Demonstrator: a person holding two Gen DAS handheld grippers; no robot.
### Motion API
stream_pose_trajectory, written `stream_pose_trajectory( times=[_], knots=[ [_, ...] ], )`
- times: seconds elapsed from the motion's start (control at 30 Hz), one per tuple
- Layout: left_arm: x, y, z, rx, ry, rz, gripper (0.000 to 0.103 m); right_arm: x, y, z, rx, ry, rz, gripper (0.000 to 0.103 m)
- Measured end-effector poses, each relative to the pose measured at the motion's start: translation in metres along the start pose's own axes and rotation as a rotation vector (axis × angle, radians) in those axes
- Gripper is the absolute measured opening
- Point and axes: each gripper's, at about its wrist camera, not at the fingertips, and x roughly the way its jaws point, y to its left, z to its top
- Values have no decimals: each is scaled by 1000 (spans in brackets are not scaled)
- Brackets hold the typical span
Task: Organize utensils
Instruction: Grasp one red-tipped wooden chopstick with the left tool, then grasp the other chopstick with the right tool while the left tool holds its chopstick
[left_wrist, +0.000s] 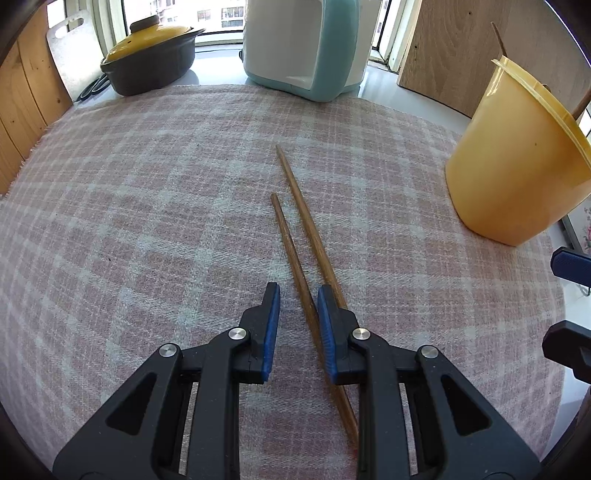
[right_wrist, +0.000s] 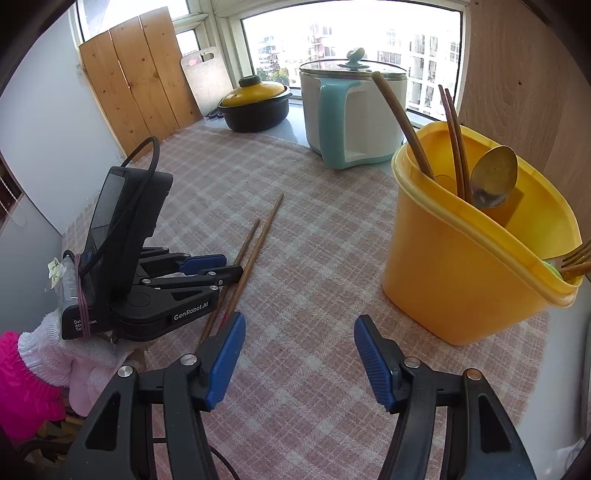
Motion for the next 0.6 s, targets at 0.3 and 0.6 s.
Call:
stream_pose_trajectory(
  times=[0.3,0.6],
  knots=[
    [-1,21,2,-29,6,2,6,12,14,6,-12,29,19,59],
    [-9,65,-6,-90,7,-27,5,42,38,34,-40,73,54,59]
  ],
)
